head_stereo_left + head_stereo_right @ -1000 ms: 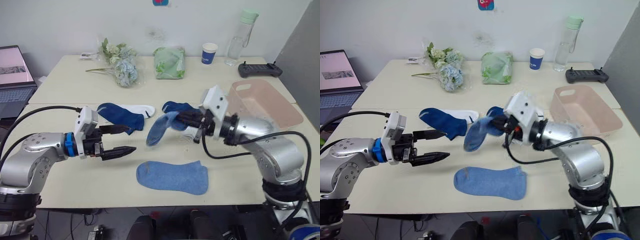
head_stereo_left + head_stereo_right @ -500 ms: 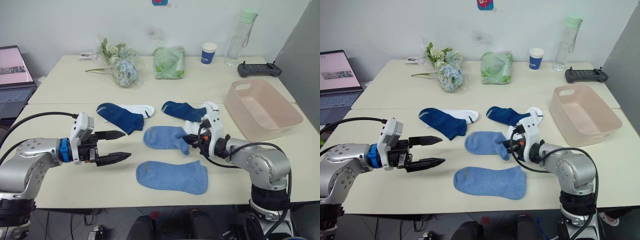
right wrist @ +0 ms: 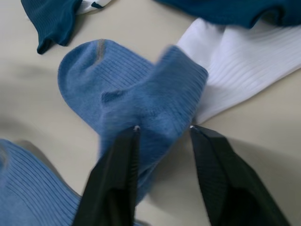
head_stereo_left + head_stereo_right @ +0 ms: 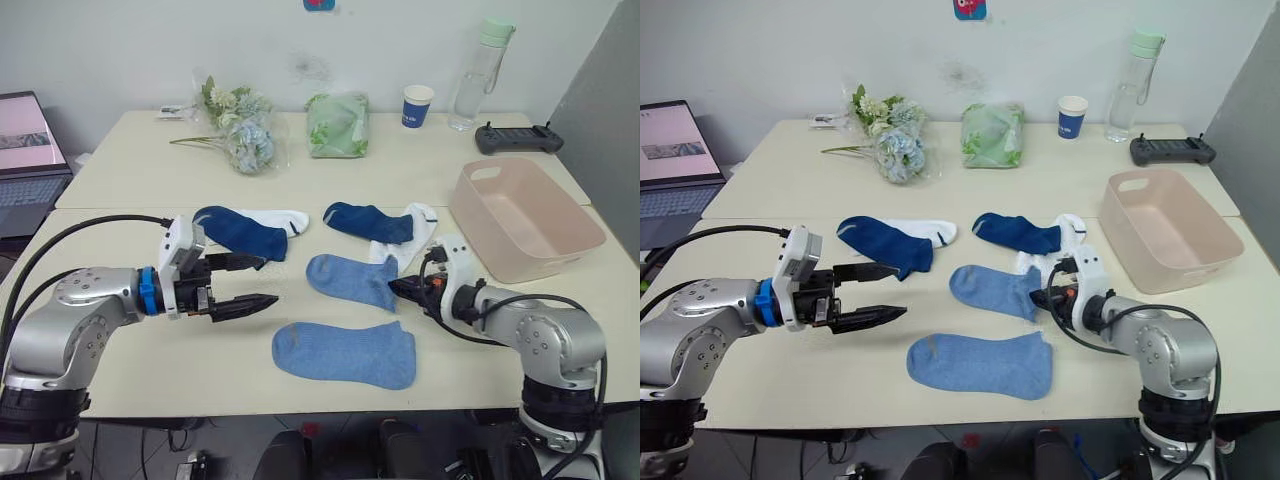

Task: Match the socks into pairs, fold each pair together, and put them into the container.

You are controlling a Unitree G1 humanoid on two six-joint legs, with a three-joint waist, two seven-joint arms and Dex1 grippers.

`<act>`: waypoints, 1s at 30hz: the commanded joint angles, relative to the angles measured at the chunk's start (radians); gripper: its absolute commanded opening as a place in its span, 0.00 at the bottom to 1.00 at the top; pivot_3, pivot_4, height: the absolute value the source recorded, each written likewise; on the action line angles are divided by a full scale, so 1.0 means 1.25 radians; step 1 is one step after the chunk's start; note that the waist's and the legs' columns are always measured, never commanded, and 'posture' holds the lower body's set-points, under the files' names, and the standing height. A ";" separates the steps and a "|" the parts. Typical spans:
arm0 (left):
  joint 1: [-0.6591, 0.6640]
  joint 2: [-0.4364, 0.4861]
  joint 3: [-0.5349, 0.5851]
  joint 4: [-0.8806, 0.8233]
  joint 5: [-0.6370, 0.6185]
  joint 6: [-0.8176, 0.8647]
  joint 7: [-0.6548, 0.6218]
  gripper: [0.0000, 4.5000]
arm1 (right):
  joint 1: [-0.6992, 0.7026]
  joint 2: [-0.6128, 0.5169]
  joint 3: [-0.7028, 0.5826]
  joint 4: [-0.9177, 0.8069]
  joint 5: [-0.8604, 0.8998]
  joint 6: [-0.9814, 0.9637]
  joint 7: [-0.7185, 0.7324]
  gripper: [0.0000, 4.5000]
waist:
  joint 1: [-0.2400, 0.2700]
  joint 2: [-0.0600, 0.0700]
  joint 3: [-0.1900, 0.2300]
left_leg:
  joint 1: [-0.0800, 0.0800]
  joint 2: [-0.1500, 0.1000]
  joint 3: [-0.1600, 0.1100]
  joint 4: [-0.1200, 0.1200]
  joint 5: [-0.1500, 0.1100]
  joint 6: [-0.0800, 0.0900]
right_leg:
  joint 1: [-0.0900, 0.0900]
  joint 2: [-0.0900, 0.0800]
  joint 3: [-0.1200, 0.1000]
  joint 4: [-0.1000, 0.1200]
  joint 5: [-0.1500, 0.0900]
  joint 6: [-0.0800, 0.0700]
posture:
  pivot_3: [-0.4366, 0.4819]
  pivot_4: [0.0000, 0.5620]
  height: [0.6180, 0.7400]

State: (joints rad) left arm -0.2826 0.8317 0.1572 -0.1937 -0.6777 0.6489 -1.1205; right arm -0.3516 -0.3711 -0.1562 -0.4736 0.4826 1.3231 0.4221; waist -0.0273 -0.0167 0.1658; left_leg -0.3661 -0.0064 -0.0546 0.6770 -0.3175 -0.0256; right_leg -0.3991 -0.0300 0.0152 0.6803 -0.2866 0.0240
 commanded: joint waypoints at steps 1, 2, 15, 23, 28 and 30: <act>-0.036 -0.012 0.012 -0.014 -0.040 0.056 0.041 1.00 | 0.006 -0.065 -0.035 -0.050 0.013 -0.090 0.046 0.69 | -0.002 0.000 0.000 | 0.000 0.000 0.000 0.000 0.000 0.000 | 0.000 0.000 0.000 0.000 0.000 0.000 | 0.48 0.27 1.00; -0.056 -0.022 0.001 0.000 -0.031 0.069 0.061 1.00 | 0.011 -0.089 -0.044 -0.060 0.025 -0.117 0.070 0.76 | -0.002 0.000 0.000 | 0.000 0.000 0.000 0.000 0.000 0.000 | 0.001 0.000 0.000 0.000 0.000 0.000 | 0.48 0.27 1.00; -0.202 -0.160 -0.163 0.210 0.107 0.107 0.156 1.00 | 0.156 -0.102 0.039 -0.142 -0.018 -0.269 0.015 0.99 | -0.002 0.000 0.000 | 0.000 0.000 0.000 0.001 0.000 0.000 | 0.001 0.001 0.000 0.000 0.000 0.000 | 0.48 0.27 1.00; -0.241 -0.224 -0.204 0.296 0.174 0.099 0.189 1.00 | 0.207 -0.099 0.086 -0.107 -0.089 -0.363 -0.022 0.99 | -0.002 0.000 0.000 | 0.000 0.000 0.000 0.001 0.000 0.000 | 0.001 0.001 0.000 0.000 0.000 0.000 | 0.48 0.27 1.00; -0.264 -0.265 -0.233 0.321 0.199 0.094 0.182 1.00 | 0.182 -0.059 0.060 -0.030 -0.079 -0.356 -0.047 0.99 | -0.001 -0.001 0.000 | 0.001 0.000 -0.001 0.001 0.000 0.000 | 0.001 0.001 0.000 0.001 0.000 0.000 | 0.48 0.27 1.00; -0.275 -0.281 -0.231 0.341 0.209 0.093 0.192 1.00 | 0.167 -0.047 0.059 -0.002 -0.069 -0.346 -0.045 0.99 | -0.001 -0.001 0.000 | 0.001 0.000 -0.001 0.001 0.000 0.000 | 0.001 0.001 0.000 0.000 0.000 0.000 | 0.48 0.27 1.00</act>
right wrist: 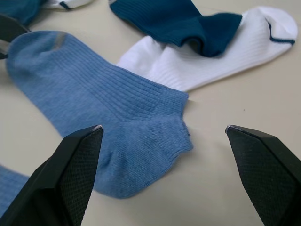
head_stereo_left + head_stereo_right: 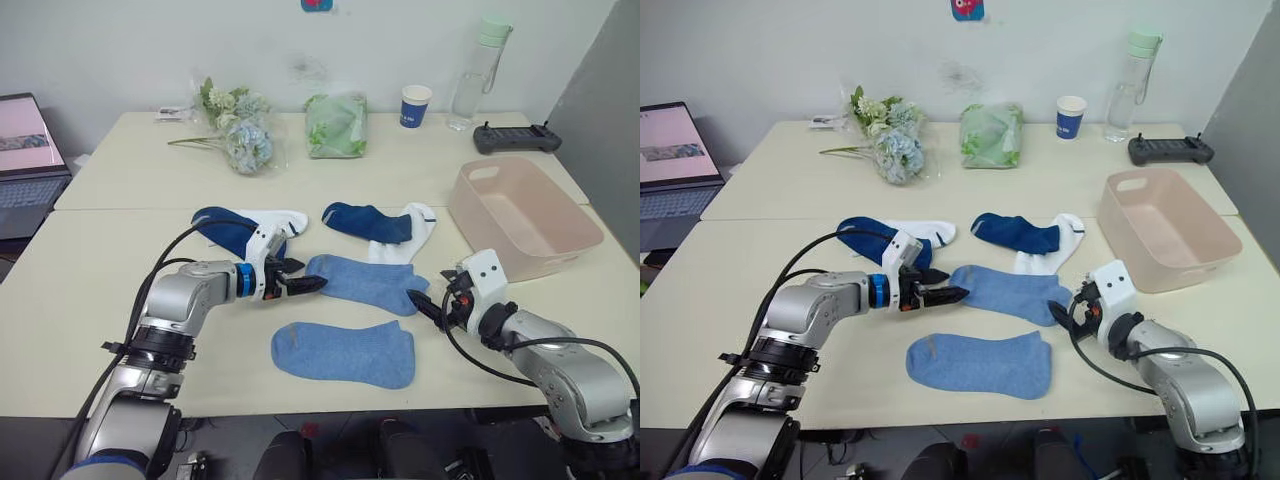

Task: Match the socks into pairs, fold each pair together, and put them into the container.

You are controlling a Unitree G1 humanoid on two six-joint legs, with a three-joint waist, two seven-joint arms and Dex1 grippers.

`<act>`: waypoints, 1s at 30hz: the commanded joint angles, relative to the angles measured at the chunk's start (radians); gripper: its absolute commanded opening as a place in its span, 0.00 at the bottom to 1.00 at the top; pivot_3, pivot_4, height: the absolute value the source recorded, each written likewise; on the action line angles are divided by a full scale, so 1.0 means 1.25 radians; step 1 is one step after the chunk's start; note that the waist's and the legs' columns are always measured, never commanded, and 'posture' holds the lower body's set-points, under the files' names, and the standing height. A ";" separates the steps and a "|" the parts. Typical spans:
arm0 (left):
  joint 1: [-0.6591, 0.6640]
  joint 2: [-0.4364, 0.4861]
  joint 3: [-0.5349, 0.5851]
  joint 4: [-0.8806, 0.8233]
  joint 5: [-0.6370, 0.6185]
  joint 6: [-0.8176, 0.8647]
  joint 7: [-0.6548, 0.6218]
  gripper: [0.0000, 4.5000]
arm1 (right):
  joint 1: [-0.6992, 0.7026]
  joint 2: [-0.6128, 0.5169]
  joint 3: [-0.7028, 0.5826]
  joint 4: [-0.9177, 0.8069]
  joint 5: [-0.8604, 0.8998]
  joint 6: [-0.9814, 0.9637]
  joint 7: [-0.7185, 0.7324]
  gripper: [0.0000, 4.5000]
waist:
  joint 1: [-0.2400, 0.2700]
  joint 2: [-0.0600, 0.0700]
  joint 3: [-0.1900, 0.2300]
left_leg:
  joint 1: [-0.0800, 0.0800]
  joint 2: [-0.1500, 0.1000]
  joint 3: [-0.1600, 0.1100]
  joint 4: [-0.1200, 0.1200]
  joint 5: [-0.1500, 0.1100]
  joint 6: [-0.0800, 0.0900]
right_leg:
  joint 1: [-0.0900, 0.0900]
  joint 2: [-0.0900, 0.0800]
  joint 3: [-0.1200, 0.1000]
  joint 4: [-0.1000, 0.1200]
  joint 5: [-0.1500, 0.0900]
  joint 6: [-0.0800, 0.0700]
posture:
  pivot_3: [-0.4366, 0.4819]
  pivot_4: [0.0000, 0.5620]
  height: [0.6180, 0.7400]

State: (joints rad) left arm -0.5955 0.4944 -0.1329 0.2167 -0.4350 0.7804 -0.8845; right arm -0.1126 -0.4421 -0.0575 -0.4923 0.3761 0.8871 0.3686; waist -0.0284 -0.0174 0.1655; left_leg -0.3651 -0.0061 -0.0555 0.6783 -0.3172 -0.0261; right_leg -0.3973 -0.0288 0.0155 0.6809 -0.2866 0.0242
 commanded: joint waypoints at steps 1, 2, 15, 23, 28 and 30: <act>-0.027 -0.016 0.002 0.019 0.019 -0.013 0.005 1.00 | -0.029 0.015 -0.021 0.023 0.019 0.005 -0.002 0.99 | -0.001 0.000 0.000 | 0.000 0.000 0.000 0.000 0.000 0.000 | 0.000 0.000 0.000 0.000 0.000 0.000 | 0.48 0.27 1.00; -0.031 -0.022 0.005 0.029 0.022 -0.008 0.011 0.96 | -0.037 0.021 -0.021 0.034 0.017 0.006 -0.006 1.00 | -0.001 0.000 0.000 | 0.000 0.000 0.001 0.000 0.000 0.000 | 0.000 0.000 0.001 0.000 0.000 0.000 | 0.48 0.27 1.00; -0.035 -0.056 0.003 0.053 0.031 0.025 0.001 0.08 | -0.097 0.079 -0.021 0.055 0.052 0.089 -0.035 0.38 | 0.000 0.000 0.000 | 0.000 0.000 0.001 0.000 0.000 0.000 | 0.000 -0.001 0.000 -0.001 0.000 0.000 | 0.48 0.27 1.00; -0.037 -0.041 0.071 0.047 -0.002 0.026 -0.001 0.00 | -0.102 0.098 -0.053 -0.010 0.104 0.098 -0.036 0.01 | 0.000 0.000 0.000 | 0.000 0.000 0.000 0.000 0.000 0.000 | 0.000 -0.001 0.000 0.000 0.000 0.000 | 0.48 0.27 1.00; 0.004 0.047 0.156 -0.074 -0.106 0.131 -0.058 0.00 | -0.097 0.103 -0.105 -0.139 0.219 0.175 -0.039 0.01 | -0.004 0.000 0.000 | -0.002 0.001 0.000 0.000 0.000 0.000 | -0.003 -0.001 0.000 0.000 0.000 0.000 | 0.48 0.27 1.00; 0.038 0.104 0.180 -0.127 -0.146 0.183 -0.088 0.00 | -0.084 0.113 -0.129 -0.198 0.279 0.216 -0.053 0.01 | -0.005 0.000 0.000 | -0.002 0.001 0.000 -0.001 0.000 0.000 | -0.004 -0.001 0.001 0.000 0.000 0.000 | 0.48 0.27 1.00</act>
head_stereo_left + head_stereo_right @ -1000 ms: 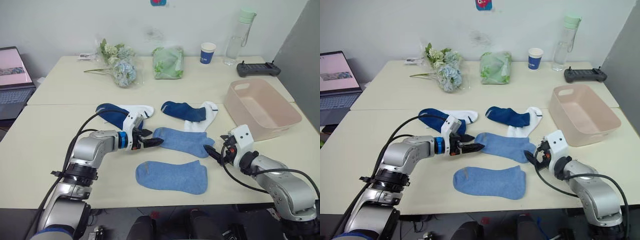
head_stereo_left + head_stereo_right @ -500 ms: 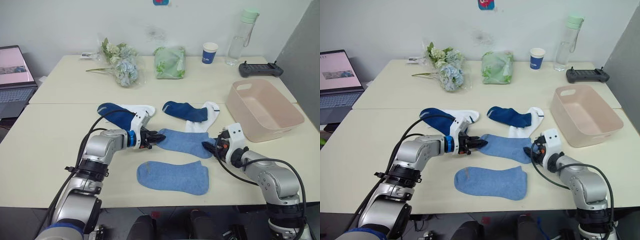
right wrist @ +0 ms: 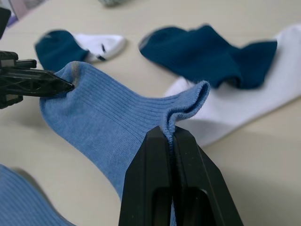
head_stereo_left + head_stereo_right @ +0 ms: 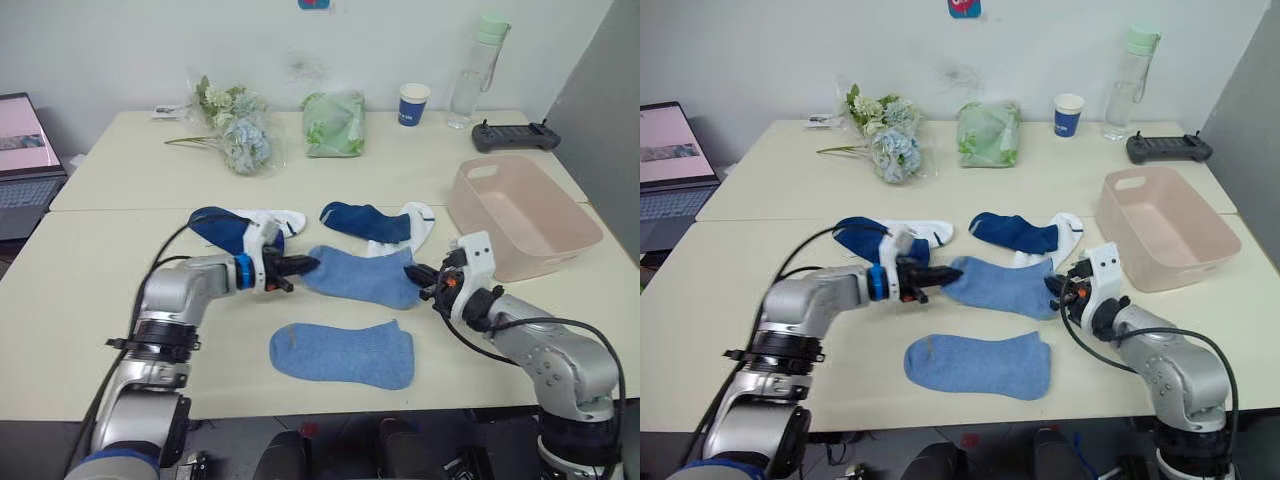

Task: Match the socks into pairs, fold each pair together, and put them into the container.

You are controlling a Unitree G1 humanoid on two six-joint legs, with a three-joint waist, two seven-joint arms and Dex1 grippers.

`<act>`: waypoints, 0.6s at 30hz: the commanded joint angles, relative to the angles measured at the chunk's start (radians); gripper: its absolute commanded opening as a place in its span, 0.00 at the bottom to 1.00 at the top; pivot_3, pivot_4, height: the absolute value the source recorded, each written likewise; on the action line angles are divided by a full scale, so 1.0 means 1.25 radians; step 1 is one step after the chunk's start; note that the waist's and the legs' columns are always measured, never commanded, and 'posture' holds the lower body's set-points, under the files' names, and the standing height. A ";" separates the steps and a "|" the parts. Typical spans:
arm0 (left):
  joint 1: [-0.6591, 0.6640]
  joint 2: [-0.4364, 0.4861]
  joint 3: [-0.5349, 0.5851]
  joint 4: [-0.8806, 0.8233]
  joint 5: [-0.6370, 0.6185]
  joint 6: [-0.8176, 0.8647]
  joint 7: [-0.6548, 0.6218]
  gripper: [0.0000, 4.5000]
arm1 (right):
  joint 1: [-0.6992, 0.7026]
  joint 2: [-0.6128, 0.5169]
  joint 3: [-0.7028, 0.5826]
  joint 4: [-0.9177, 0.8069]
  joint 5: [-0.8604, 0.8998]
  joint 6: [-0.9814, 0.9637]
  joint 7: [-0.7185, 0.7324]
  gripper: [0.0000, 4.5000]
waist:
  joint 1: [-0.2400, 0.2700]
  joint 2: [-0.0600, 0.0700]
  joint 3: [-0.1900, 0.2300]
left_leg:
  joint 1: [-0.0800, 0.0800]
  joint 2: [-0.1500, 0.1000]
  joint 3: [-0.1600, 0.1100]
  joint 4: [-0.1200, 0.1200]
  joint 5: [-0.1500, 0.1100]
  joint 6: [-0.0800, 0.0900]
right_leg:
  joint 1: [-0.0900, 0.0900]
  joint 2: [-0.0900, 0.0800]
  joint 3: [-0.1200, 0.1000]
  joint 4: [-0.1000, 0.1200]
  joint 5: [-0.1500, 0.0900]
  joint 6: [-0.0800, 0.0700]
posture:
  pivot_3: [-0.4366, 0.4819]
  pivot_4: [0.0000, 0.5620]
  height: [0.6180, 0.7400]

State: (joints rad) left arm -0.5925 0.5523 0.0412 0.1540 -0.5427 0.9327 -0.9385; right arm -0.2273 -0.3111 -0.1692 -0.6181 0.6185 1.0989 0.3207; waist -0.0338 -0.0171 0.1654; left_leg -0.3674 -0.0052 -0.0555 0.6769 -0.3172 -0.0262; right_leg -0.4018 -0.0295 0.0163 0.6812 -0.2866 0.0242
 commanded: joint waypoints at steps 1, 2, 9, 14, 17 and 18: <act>0.053 0.081 0.058 -0.103 -0.084 0.091 -0.050 0.00 | 0.019 0.013 -0.049 -0.125 0.117 0.068 -0.021 0.01 | -0.001 0.000 0.000 | 0.000 0.000 0.000 -0.001 0.000 0.000 | -0.001 0.000 0.000 0.000 0.000 0.000 | 0.48 0.27 1.00; 0.069 0.098 0.071 -0.128 -0.106 0.119 -0.051 0.00 | 0.030 0.014 -0.054 -0.146 0.147 0.087 -0.026 0.01 | 0.001 0.000 0.000 | 0.000 0.000 0.000 -0.001 0.000 0.000 | -0.001 0.000 0.000 0.000 0.000 0.000 | 0.48 0.27 1.00; 0.250 0.175 0.161 -0.324 -0.239 0.224 -0.051 0.00 | 0.104 -0.003 -0.078 -0.221 0.333 0.152 -0.075 0.01 | 0.004 0.000 0.000 | -0.001 -0.001 0.000 0.000 0.000 0.000 | 0.000 -0.002 0.000 -0.001 0.000 0.000 | 0.48 0.27 1.00; 0.380 0.148 0.188 -0.439 -0.283 0.220 0.003 0.00 | 0.172 -0.047 -0.055 -0.241 0.360 0.129 -0.100 0.01 | 0.004 0.000 0.000 | 0.002 -0.001 0.000 0.000 0.000 0.000 | 0.003 -0.003 -0.001 -0.001 0.000 0.000 | 0.48 0.27 1.00; 0.441 0.130 0.166 -0.494 -0.283 0.205 0.037 0.00 | 0.207 -0.070 -0.037 -0.234 0.345 0.104 -0.105 0.01 | 0.004 0.000 0.000 | 0.002 -0.001 0.000 0.000 0.000 0.000 | 0.004 -0.002 -0.001 -0.001 0.000 0.000 | 0.48 0.27 1.00; 0.450 0.120 0.163 -0.497 -0.283 0.202 0.050 0.00 | 0.217 -0.079 -0.031 -0.231 0.337 0.095 -0.103 0.01 | 0.004 0.000 0.000 | 0.002 -0.001 0.000 0.000 0.000 0.000 | 0.004 -0.003 -0.001 -0.001 0.000 0.000 | 0.48 0.27 1.00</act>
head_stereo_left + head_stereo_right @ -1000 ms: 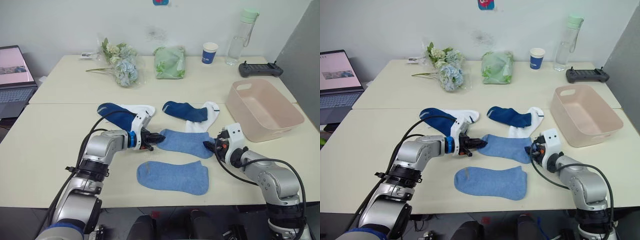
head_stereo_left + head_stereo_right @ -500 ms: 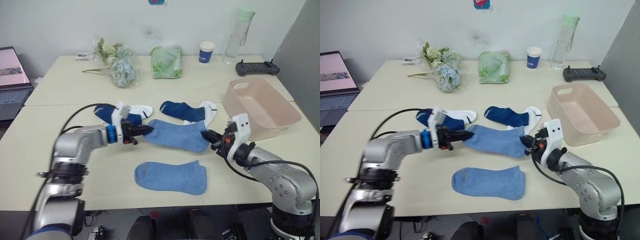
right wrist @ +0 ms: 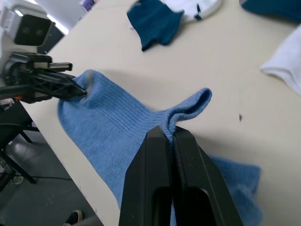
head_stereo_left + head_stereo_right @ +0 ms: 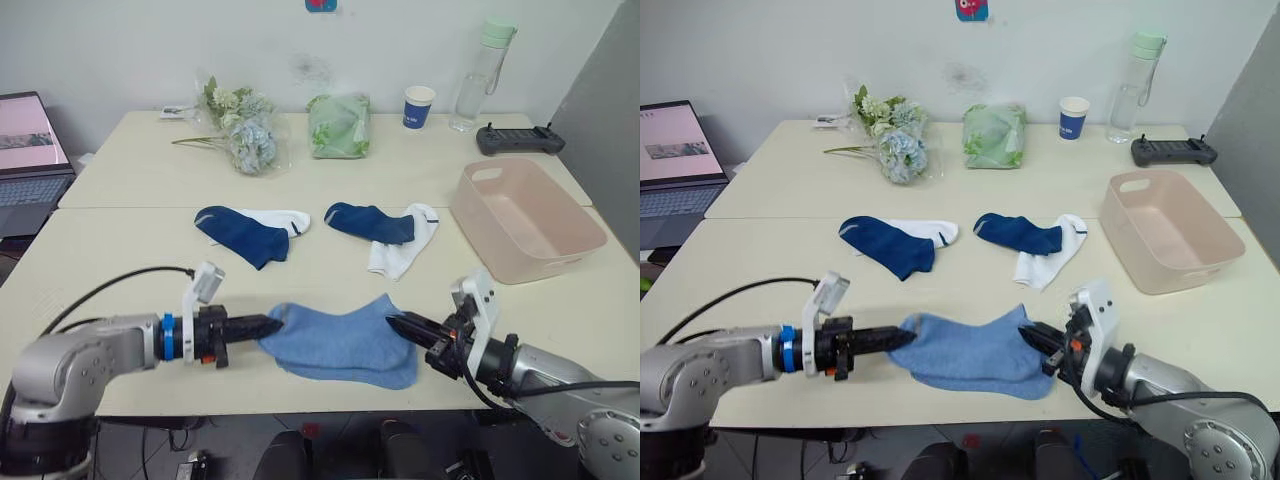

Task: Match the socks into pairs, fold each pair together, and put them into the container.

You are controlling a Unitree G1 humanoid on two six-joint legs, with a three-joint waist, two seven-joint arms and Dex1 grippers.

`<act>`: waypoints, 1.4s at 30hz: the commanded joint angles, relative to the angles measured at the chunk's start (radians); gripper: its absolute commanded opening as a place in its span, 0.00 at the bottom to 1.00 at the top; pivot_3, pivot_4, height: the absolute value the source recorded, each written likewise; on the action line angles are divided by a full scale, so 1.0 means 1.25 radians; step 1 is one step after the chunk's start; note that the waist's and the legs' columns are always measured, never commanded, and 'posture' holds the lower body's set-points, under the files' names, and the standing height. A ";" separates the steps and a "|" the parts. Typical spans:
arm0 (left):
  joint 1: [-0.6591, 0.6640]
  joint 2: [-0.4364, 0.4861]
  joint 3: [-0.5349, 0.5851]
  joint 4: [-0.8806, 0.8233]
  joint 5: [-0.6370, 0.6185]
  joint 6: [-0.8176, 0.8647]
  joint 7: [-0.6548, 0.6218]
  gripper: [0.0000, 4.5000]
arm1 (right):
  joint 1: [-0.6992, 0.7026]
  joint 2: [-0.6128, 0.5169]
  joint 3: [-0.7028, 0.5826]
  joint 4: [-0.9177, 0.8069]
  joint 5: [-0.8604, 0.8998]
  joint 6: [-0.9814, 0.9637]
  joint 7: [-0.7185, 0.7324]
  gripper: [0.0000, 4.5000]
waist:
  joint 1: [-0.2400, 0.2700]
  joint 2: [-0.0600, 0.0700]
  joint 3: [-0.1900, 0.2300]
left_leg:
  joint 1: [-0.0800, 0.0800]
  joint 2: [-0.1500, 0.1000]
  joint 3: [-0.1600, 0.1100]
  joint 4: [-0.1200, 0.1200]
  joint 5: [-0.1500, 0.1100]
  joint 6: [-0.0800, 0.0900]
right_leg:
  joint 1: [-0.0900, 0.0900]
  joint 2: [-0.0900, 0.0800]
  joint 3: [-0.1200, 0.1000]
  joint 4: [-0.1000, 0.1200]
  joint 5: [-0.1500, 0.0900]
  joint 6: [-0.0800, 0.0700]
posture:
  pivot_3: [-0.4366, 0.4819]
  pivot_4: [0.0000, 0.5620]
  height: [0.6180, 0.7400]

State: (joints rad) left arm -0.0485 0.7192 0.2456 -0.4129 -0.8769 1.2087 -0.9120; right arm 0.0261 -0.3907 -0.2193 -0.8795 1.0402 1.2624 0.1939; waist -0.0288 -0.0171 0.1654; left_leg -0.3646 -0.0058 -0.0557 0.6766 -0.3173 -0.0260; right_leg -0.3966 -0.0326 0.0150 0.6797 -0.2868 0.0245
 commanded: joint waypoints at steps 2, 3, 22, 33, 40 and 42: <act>0.031 -0.038 -0.019 -0.034 0.011 -0.054 0.056 0.00 | 0.041 -0.036 0.022 -0.014 -0.023 -0.057 0.006 0.01 | 0.001 0.000 0.000 | 0.001 0.000 0.000 0.000 0.000 0.000 | 0.001 0.000 0.000 0.000 0.000 0.000 | 0.48 0.27 1.00; 0.037 -0.048 -0.028 -0.023 0.029 -0.074 0.068 0.00 | 0.053 -0.045 0.028 -0.009 -0.038 -0.069 0.007 0.01 | 0.001 0.000 0.000 | 0.001 0.000 0.000 0.000 0.000 0.000 | 0.001 0.000 0.000 0.000 0.000 0.000 | 0.48 0.27 1.00; 0.064 -0.054 -0.103 0.027 0.111 -0.220 0.078 0.08 | 0.090 -0.069 0.092 0.040 -0.107 -0.143 0.001 0.09 | 0.001 0.000 0.000 | 0.001 0.000 0.000 0.000 0.000 0.000 | 0.002 0.001 0.000 -0.001 0.000 0.000 | 0.48 0.27 1.00; 0.088 0.041 -0.026 -0.018 0.107 -0.286 0.000 0.63 | 0.034 -0.103 0.027 0.027 -0.053 -0.192 0.044 0.82 | 0.001 0.000 0.000 | 0.001 0.000 0.000 0.000 0.000 0.000 | 0.002 0.001 -0.001 -0.001 0.000 0.000 | 0.48 0.27 1.00; -0.041 0.079 -0.041 0.028 0.093 -0.309 -0.041 0.63 | -0.019 -0.180 0.100 -0.004 -0.128 -0.244 0.104 0.82 | 0.003 0.000 0.001 | 0.001 0.000 0.000 0.000 0.000 0.000 | 0.002 0.001 -0.001 -0.003 0.000 0.000 | 0.48 0.27 1.00; -0.048 0.084 -0.056 0.009 0.081 -0.314 -0.075 0.55 | -0.020 -0.187 0.130 -0.004 -0.156 -0.263 0.112 0.79 | 0.002 0.000 0.001 | 0.000 0.000 0.000 0.000 0.000 0.000 | 0.002 0.001 -0.001 -0.003 0.000 0.000 | 0.48 0.27 1.00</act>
State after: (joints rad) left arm -0.1112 0.8194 0.1834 -0.3759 -0.7470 0.8232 -0.9673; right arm 0.0055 -0.6183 -0.0751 -0.8479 0.8709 0.9698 0.3169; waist -0.0266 -0.0171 0.1664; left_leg -0.3643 -0.0058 -0.0559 0.6764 -0.3175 -0.0258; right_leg -0.3943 -0.0308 0.0143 0.6756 -0.2870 0.0246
